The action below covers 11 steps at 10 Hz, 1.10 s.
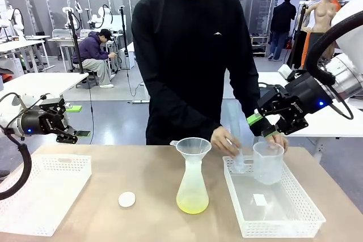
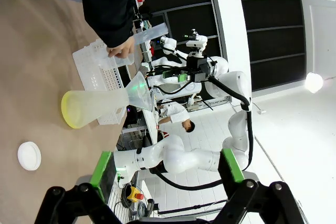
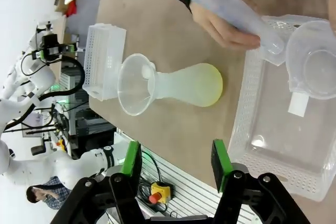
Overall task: Prepare the solutions needed for the experiment.
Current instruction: Once the solution is in the Big flask , pick up the Plastic Funnel and place it back into the right Organizing basket.
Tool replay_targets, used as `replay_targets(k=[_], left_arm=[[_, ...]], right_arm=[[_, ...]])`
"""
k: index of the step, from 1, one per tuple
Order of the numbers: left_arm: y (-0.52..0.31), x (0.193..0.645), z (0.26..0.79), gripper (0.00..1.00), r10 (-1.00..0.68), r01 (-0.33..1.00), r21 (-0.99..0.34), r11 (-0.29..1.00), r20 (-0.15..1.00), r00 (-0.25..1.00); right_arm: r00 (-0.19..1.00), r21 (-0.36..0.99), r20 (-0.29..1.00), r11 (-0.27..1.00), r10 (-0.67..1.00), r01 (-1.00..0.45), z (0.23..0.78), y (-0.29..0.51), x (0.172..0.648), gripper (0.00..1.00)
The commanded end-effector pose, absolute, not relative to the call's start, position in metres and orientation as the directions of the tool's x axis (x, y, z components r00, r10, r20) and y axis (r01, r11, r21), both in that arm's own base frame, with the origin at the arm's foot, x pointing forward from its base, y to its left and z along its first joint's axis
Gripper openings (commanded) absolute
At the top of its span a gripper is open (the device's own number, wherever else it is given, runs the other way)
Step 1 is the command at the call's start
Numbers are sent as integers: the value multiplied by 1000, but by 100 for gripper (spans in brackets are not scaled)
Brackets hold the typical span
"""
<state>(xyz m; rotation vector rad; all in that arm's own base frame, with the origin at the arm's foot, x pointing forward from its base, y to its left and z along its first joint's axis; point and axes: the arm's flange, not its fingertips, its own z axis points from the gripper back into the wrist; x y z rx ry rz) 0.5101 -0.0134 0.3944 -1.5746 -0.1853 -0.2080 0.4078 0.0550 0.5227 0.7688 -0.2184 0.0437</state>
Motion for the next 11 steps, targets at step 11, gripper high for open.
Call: replay_targets(k=[11], left_arm=[[-14, 509, 396, 100, -17, 250, -968, -25, 250, 968]], right_arm=[[972, 609, 189, 793, -141, -3, 532, 89, 401, 67]])
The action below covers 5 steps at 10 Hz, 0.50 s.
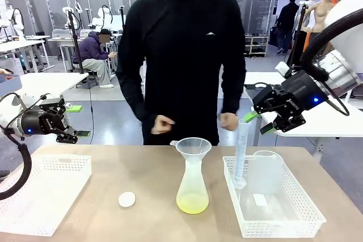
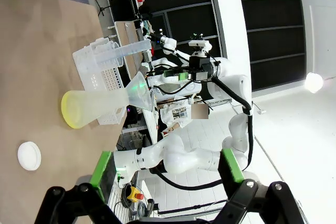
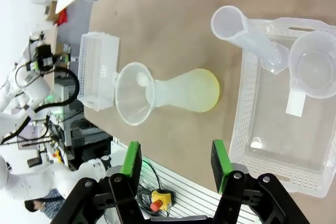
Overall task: Prepare the solutions needed for the experiment.
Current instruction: Once the solution is in the Big flask , pick up the Plastic Funnel and place it back into the right Organizing basket.
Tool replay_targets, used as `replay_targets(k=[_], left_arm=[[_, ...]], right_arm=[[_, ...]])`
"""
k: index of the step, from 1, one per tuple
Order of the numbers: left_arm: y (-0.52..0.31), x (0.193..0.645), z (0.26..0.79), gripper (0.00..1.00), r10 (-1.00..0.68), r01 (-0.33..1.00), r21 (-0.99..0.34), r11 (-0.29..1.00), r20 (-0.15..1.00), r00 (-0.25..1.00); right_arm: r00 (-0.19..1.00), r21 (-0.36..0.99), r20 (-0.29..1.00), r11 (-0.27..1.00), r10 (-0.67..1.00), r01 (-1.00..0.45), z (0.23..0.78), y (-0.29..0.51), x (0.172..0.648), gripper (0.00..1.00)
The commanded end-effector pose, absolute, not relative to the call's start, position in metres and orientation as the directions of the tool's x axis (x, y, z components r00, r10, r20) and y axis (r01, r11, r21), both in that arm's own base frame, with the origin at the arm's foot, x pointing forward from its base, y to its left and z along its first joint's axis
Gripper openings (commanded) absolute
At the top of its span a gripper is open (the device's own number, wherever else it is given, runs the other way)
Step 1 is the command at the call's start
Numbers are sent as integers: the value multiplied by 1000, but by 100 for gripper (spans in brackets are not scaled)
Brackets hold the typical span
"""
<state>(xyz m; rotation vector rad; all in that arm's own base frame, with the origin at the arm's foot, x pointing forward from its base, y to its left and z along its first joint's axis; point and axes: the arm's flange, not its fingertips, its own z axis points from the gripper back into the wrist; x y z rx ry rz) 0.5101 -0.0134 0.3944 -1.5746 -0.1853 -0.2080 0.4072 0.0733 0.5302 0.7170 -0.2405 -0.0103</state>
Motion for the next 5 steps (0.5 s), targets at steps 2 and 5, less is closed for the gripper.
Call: replay_targets(k=[2, 5], left_arm=[[-14, 509, 396, 100, -17, 250, -968, -25, 250, 968], [-14, 509, 396, 100, -17, 250, -968, -25, 250, 968]], right_arm=[[966, 576, 212, 817, -151, 1, 531, 107, 399, 67], [968, 541, 217, 841, -128, -10, 526, 141, 397, 67]])
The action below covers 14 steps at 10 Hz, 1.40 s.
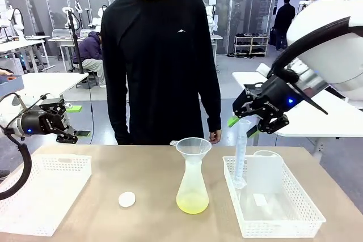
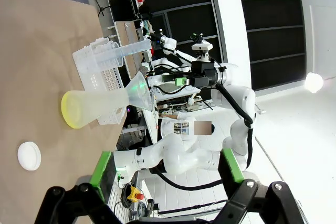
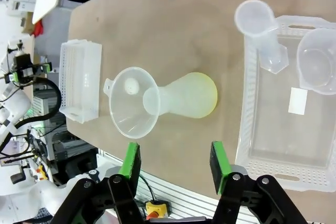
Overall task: Prepare the solutions needed for the experiment.
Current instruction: Once the solution is in the Big flask , pick up the Plastic Funnel and place it back into the right Organizing basket.
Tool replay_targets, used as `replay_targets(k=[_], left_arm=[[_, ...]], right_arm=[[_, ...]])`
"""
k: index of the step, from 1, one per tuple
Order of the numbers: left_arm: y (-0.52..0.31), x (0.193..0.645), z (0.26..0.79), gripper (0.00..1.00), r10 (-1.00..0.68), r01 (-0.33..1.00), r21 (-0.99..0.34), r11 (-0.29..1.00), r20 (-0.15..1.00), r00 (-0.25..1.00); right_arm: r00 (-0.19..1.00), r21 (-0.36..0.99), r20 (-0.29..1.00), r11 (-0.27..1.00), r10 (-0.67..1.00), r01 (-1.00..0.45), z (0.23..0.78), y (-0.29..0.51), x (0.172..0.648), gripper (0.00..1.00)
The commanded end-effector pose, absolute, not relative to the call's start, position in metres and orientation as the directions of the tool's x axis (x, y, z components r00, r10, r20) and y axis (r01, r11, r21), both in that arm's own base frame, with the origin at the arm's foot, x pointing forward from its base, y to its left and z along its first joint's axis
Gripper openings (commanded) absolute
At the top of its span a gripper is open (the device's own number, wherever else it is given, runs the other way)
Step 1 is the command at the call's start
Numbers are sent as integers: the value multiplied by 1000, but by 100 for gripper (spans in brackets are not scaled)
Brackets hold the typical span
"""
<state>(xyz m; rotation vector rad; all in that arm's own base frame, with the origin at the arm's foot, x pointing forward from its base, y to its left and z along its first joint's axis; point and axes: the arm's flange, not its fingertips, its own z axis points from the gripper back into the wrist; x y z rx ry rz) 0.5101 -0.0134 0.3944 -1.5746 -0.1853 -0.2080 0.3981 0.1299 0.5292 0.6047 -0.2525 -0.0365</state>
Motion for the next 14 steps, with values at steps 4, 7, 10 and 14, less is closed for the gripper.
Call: replay_targets(k=[4, 7, 10, 14], left_arm=[[-14, 509, 396, 100, -17, 250, -968, -25, 250, 968], [-14, 509, 396, 100, -17, 250, -968, -25, 250, 968], [-14, 509, 396, 100, -17, 250, -968, -25, 250, 968], [-14, 509, 396, 100, -17, 250, -968, -25, 250, 968]], right_arm=[[965, 501, 236, 865, -110, -23, 528, 176, 393, 67], [967, 479, 232, 878, -105, -19, 525, 192, 393, 67], [974, 464, 197, 886, -108, 4, 513, 204, 401, 67], [983, 456, 149, 889, -108, 29, 494, 219, 412, 67]])
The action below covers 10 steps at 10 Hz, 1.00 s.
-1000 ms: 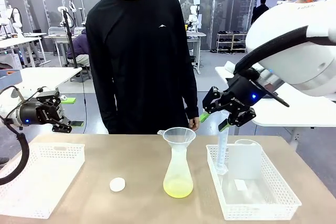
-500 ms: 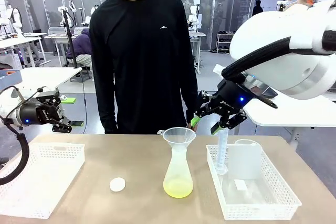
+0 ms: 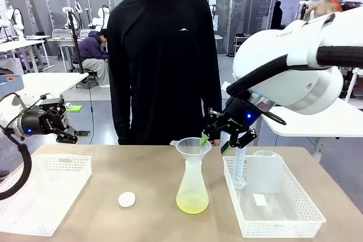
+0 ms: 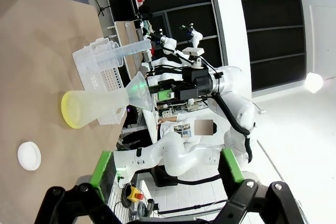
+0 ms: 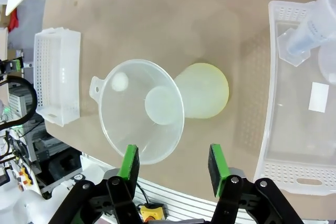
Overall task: Prepare the solutions needed for the experiment.
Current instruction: Once the solution is in the Big flask , pick up the Plastic Funnel and place it back into the right Organizing basket.
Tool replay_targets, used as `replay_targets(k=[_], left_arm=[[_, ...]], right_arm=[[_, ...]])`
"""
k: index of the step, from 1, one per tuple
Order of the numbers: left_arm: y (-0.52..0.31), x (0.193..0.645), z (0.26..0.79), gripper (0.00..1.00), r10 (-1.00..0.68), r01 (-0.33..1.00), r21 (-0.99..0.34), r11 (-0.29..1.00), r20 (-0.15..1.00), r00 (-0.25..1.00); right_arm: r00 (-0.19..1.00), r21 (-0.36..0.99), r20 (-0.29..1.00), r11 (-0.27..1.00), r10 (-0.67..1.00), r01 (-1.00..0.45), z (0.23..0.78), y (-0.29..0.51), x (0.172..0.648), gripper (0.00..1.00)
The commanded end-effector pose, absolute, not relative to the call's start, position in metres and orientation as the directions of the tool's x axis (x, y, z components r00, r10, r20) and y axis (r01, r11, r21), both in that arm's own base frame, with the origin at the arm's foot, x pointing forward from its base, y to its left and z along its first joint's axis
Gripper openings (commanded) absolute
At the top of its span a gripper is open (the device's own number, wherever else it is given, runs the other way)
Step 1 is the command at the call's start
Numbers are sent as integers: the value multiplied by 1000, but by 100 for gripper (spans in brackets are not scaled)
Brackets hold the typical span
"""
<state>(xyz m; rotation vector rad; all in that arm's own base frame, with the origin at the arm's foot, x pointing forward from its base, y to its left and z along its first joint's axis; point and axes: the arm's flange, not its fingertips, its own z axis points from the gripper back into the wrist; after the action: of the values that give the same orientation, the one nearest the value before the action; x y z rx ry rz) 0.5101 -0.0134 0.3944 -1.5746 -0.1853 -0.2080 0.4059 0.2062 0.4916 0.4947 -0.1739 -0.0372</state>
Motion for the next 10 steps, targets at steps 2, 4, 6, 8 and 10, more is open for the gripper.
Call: replay_targets(k=[2, 4, 6, 8, 10], left_arm=[[-14, 509, 396, 100, -17, 250, -968, -25, 250, 968], [-14, 509, 396, 100, -17, 250, -968, -25, 250, 968], [-14, 509, 396, 100, -17, 250, -968, -25, 250, 968], [-14, 509, 396, 100, -17, 250, -968, -25, 250, 968], [-14, 509, 396, 100, -17, 250, -968, -25, 250, 968]], right_arm=[[983, 447, 134, 893, -128, 55, 486, 224, 420, 67], [984, 433, 116, 898, -135, 72, 479, 228, 427, 67], [985, 427, 102, 900, -137, 81, 474, 229, 431, 67], [987, 427, 90, 901, -134, 83, 471, 228, 432, 49], [989, 432, 79, 898, -129, 83, 472, 228, 430, 31]])
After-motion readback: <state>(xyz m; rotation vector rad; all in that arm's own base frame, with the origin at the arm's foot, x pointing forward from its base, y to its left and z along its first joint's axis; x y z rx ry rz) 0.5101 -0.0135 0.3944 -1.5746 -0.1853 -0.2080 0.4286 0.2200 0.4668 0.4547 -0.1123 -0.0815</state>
